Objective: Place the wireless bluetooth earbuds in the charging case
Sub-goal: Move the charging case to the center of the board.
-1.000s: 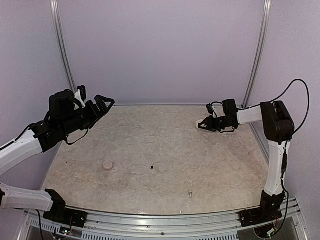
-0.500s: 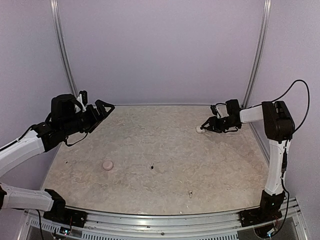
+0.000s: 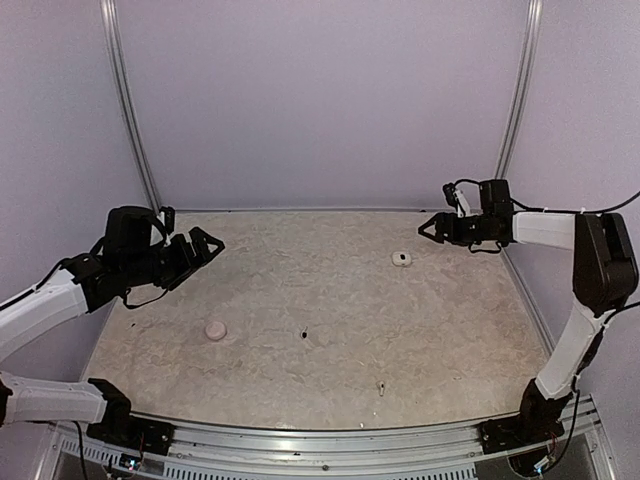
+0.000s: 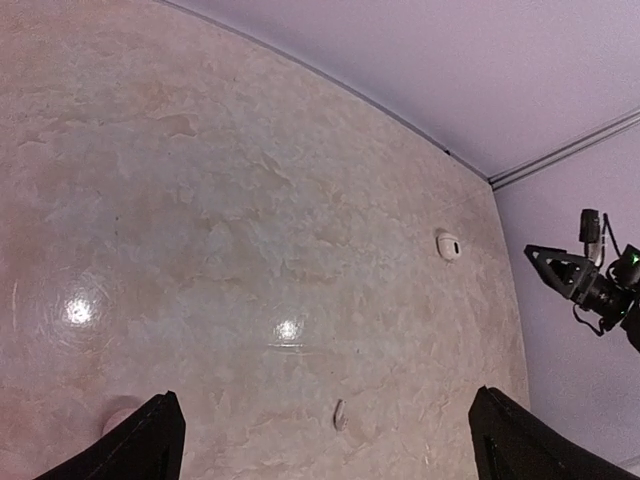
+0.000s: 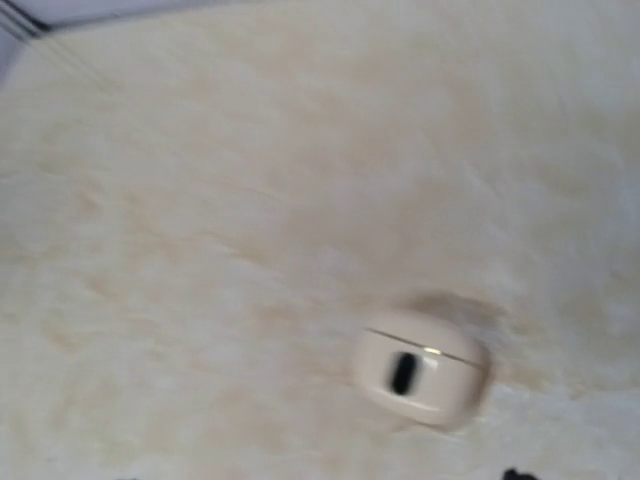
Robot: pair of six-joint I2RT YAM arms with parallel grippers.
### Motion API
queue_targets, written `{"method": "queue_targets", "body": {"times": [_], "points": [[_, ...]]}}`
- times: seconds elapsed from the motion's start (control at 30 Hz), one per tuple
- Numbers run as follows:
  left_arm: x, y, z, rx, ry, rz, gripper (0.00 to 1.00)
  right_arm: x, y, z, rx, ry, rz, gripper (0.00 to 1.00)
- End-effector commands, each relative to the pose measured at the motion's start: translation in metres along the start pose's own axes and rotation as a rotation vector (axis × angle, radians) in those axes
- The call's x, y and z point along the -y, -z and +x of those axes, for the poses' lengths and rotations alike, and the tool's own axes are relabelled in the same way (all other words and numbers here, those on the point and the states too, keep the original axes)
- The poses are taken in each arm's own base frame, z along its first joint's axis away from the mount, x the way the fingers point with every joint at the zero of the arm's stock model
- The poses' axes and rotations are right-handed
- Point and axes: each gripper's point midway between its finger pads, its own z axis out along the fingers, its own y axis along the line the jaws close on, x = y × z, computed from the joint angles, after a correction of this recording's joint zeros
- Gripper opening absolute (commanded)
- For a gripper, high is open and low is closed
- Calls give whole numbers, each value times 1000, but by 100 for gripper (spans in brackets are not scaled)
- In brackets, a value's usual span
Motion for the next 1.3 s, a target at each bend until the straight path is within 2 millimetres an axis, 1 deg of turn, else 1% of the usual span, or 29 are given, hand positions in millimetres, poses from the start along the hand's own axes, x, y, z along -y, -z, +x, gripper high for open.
{"method": "queue_targets", "body": {"times": [0.0, 0.13, 0.17, 0.23, 0.27, 0.4, 0.43, 0.47, 0.57, 0.63, 0.67, 0.73, 0.77, 0.83, 0.93, 1.0, 1.1, 1.17, 1.27], "points": [[-43, 5, 31, -89, -27, -157, 99, -53, 21, -4, 49, 131, -73, 80], [-72, 5, 46, -115, 4, -278, 98, -85, 30, 7, 56, 207, -95, 87], [-74, 4, 51, -121, 5, -292, 98, -91, 33, 7, 64, 221, -97, 89], [-78, 2, 57, -129, -4, -322, 98, -97, 39, 7, 77, 255, -76, 95], [-80, 0, 59, -128, -16, -340, 98, -97, 42, 5, 88, 273, -51, 99], [-74, -12, 66, -177, -128, -378, 97, -89, 64, -11, 179, 349, 64, 100], [-71, -19, 71, -214, -168, -371, 98, -86, 69, -9, 192, 343, 76, 100], [-64, -22, 72, -243, -210, -356, 98, -86, 75, -13, 226, 339, 80, 99], [-47, -34, 79, -366, -341, -302, 97, -86, 87, -15, 276, 293, 60, 99], [-42, -38, 86, -447, -407, -290, 98, -85, 90, -12, 285, 264, 36, 100], [-43, -42, 90, -487, -442, -293, 98, -87, 91, -9, 281, 263, 13, 99], [-48, -42, 97, -563, -500, -317, 97, -90, 91, -2, 262, 255, -39, 99], [-46, -42, 102, -603, -524, -302, 97, -92, 90, 2, 250, 251, -71, 100], [-52, -44, 112, -684, -587, -308, 96, -95, 89, 8, 231, 237, -126, 99], [-72, -45, 112, -739, -625, -361, 95, -104, 89, 14, 225, 232, -198, 100], [-86, -48, 112, -771, -626, -386, 91, -110, 90, 17, 225, 231, -237, 100], [-97, -53, 100, -757, -644, -439, 86, -114, 91, 18, 227, 233, -267, 100], [-106, -56, 101, -775, -657, -470, 81, -117, 92, 18, 229, 240, -280, 100], [-113, -62, 110, -811, -680, -469, 74, -120, 93, 19, 225, 250, -299, 99]]}}
